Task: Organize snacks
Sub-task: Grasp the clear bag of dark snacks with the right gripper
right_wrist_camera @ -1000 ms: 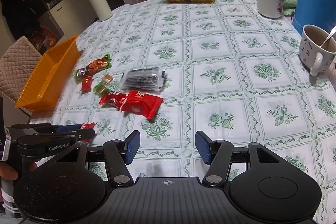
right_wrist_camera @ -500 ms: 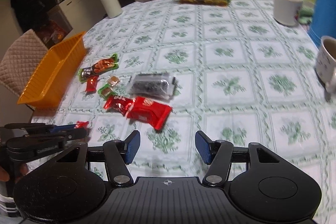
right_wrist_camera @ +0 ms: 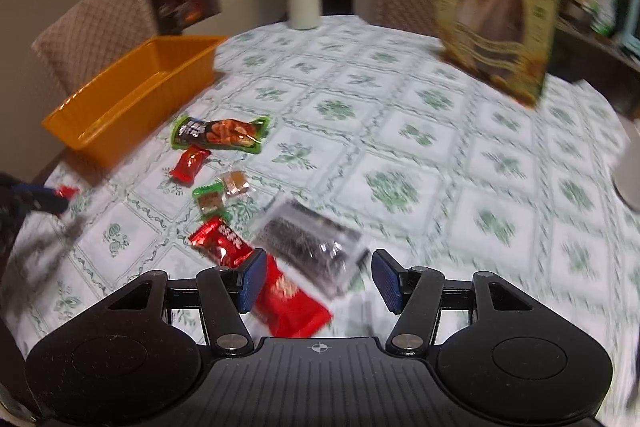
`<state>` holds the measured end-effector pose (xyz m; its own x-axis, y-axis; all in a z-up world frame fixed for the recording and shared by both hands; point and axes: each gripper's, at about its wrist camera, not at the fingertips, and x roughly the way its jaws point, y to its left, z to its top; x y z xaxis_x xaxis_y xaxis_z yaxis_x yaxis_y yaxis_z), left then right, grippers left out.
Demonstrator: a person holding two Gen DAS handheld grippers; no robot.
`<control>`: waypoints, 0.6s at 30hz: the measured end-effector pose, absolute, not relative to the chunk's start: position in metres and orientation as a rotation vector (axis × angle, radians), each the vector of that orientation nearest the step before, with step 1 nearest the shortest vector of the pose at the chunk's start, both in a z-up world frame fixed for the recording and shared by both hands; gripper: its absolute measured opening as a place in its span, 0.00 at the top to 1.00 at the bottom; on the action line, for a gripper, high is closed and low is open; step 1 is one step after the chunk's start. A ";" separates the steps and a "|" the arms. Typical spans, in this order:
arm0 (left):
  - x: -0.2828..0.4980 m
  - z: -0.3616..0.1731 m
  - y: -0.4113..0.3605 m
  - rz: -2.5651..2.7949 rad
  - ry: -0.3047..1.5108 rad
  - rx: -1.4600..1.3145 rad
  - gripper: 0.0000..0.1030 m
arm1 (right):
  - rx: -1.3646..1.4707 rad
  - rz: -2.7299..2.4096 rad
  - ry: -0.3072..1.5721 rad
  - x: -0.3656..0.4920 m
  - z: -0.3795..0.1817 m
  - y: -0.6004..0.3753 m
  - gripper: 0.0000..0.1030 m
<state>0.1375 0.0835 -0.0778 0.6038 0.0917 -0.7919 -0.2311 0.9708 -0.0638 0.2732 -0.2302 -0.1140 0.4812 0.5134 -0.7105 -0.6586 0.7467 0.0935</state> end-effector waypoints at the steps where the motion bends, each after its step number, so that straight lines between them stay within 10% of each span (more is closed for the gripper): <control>1: 0.136 -0.076 0.088 0.204 0.902 -0.172 0.85 | -0.226 0.733 0.788 0.277 -0.116 -0.225 0.44; 18: 0.123 -0.067 0.119 0.336 0.902 -0.213 0.85 | -0.480 0.976 0.848 0.323 -0.149 -0.185 0.44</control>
